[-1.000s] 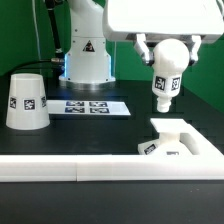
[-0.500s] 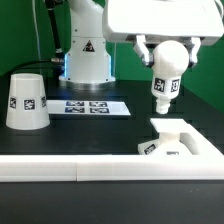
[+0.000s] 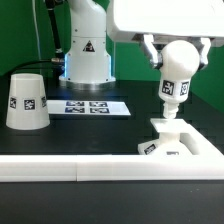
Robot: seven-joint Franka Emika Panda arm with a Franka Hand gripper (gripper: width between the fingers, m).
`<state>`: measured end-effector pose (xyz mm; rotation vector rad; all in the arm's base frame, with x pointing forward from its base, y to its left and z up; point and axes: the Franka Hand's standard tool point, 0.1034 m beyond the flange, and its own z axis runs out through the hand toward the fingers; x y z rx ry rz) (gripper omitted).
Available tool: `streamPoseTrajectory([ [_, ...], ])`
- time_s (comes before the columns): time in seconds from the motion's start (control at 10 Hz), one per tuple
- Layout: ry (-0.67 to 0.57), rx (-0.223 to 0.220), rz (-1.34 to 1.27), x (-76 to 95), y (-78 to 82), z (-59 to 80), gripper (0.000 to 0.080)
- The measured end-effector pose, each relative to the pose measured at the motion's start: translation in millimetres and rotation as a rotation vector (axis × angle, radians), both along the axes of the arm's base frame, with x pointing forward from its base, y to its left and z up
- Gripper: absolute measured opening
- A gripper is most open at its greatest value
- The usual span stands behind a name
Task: Assemble lamp
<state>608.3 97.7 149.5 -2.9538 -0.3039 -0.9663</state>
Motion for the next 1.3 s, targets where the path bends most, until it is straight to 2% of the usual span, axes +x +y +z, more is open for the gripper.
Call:
streamPoseTrajectory([
  [0.4,0.007,-0.003,0.001,-1.5,-0.3,-7.6,0.0579],
  [0.8,-0.041,-0.008,-0.002,1.2,-0.6,-8.5,0.0579],
  [1.3,-0.032,-0.006,-0.003,5.9,-1.0,-10.4,0.0579],
])
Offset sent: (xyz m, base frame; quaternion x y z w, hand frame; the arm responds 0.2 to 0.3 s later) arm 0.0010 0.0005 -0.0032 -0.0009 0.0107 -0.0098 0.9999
